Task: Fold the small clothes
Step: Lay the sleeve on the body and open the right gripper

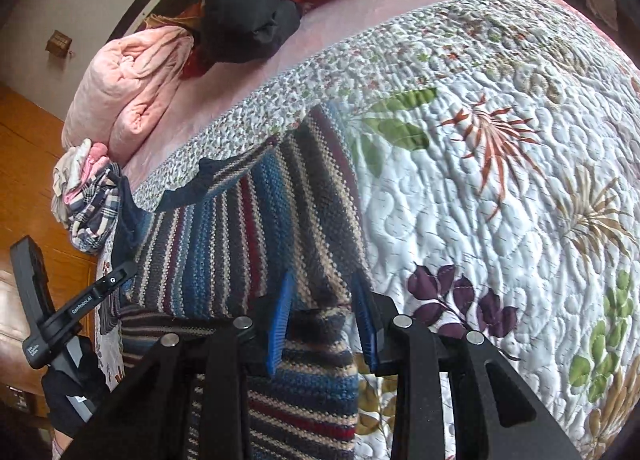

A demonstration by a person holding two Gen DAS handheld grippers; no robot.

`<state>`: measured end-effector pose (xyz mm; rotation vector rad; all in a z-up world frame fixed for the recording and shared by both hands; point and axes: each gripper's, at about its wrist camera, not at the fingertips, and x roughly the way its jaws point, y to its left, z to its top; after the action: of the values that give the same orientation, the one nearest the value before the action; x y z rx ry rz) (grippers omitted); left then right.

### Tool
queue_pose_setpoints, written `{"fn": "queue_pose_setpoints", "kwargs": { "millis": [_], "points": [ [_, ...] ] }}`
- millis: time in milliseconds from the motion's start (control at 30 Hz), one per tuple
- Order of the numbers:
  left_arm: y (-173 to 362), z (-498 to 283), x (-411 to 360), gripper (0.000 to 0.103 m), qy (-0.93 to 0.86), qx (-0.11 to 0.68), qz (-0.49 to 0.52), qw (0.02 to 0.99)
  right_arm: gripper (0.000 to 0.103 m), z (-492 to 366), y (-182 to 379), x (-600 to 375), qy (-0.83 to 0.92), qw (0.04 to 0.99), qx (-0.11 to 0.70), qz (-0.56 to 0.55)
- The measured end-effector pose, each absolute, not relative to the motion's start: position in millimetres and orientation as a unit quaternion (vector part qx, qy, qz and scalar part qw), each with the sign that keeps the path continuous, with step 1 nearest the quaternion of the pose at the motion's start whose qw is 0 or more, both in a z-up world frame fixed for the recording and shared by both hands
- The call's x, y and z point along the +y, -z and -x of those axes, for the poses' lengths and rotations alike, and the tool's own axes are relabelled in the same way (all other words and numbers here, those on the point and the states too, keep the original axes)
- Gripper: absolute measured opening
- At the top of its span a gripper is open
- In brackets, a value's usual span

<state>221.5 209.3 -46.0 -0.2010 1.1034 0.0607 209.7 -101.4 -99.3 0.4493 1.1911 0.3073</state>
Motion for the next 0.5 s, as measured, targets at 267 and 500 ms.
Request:
{"fn": "queue_pose_setpoints", "kwargs": {
  "millis": [267, 500],
  "points": [
    [76, -226, 248, 0.014, -0.060, 0.548, 0.124, 0.825, 0.028, -221, 139, -75, -0.132, 0.771, 0.589, -0.201],
    [78, -213, 304, 0.024, -0.121, 0.531, 0.154, 0.825, 0.028, -220, 142, -75, -0.135, 0.772, 0.589, -0.195]
  ]
}}
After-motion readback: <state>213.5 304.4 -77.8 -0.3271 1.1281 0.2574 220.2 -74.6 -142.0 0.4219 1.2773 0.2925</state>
